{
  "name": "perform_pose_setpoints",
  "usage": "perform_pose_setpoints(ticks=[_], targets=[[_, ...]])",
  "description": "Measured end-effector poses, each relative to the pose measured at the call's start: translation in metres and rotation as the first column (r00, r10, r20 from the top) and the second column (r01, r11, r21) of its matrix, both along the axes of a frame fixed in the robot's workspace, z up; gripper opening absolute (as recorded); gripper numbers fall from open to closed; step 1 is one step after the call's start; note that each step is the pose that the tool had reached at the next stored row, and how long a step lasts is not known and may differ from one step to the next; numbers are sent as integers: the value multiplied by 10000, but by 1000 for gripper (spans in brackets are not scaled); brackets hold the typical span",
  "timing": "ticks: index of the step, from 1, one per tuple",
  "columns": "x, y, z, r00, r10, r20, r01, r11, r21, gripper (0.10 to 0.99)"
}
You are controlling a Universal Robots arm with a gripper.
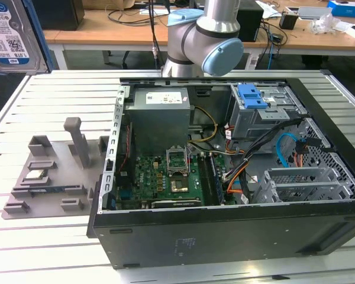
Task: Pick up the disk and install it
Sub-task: 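Pick up the disk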
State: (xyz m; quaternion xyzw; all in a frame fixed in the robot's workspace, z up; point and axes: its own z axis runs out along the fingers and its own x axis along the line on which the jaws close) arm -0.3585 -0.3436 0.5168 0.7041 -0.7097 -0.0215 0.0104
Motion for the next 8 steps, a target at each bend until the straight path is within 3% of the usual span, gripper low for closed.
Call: perform_pose_setpoints(ticks=[4, 8], targets=[[0, 0, 90, 10000, 0, 0, 0, 10000, 0, 369], [0, 0, 103, 10000, 0, 2, 0, 10000, 1, 369]])
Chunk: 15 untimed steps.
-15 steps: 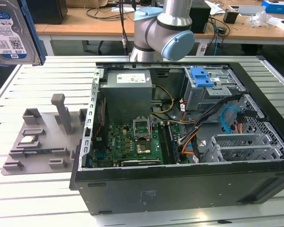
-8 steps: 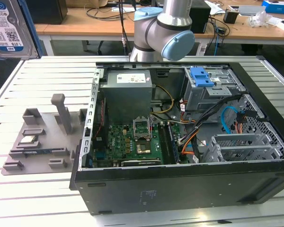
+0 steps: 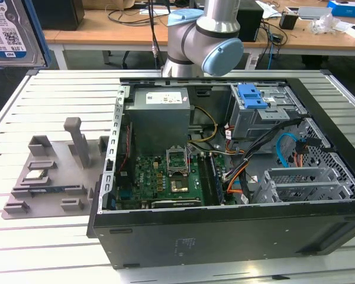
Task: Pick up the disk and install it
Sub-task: 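Pick up the disk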
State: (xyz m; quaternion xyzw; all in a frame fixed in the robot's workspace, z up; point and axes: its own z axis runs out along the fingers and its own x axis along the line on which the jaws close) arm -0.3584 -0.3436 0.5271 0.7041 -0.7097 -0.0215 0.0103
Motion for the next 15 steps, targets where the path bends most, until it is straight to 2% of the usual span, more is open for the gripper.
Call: perform_pose_setpoints(ticks=[5, 12, 15], targets=[[18, 0, 2, 10000, -1, -2, 1, 10000, -1, 369], [228, 5, 2, 10000, 1, -2, -1, 10000, -3, 369], [345, 10, 1, 10000, -1, -1, 1, 10000, -3, 369]])
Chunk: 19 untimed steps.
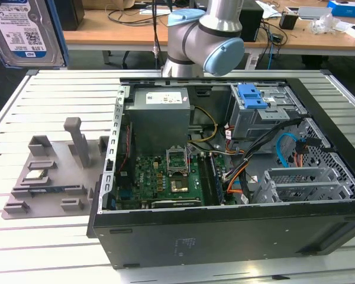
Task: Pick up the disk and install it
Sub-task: 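Pick up the disk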
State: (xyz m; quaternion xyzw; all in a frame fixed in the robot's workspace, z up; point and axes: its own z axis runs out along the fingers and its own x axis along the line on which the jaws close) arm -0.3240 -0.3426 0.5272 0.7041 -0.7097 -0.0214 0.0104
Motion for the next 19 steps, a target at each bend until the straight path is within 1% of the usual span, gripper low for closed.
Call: perform_pose_setpoints(ticks=[2, 3, 4, 6, 7, 10, 13, 18, 19], targets=[[66, 3, 1, 10000, 0, -1, 0, 10000, -1, 369], [140, 6, 0, 10000, 1, 1, -1, 10000, 0, 369], [195, 8, 0, 10000, 1, 0, -1, 10000, 0, 369], [266, 14, 1, 10000, 0, -1, 0, 10000, -1, 369], [324, 18, 0, 10000, 0, -1, 0, 10000, 0, 369], [458, 29, 0, 10000, 2, 0, -2, 10000, -1, 369], [564, 38, 0, 10000, 0, 0, 0, 10000, 0, 369], [705, 47, 0, 10000, 2, 0, -2, 10000, -1, 369], [748, 51, 0, 10000, 1, 0, -1, 10000, -1, 369]])
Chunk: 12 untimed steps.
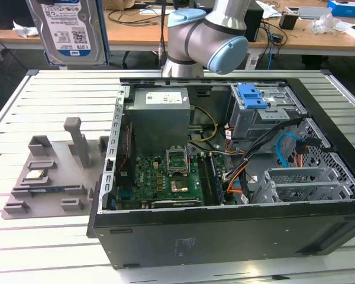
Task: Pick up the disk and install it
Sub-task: 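Pick up the disk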
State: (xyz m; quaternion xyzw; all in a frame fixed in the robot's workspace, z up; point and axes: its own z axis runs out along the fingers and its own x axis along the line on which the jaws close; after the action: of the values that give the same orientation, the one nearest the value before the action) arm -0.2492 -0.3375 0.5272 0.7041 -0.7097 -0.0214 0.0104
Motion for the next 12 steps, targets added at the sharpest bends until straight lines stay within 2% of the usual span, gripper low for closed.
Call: perform_pose_setpoints(ticks=[4, 8, 12], targets=[[116, 5, 0, 10000, 0, 0, 0, 10000, 0, 369], [326, 15, 0, 10000, -1, 0, 1, 10000, 0, 369], [443, 20, 0, 10000, 0, 0, 0, 10000, 0, 369]])
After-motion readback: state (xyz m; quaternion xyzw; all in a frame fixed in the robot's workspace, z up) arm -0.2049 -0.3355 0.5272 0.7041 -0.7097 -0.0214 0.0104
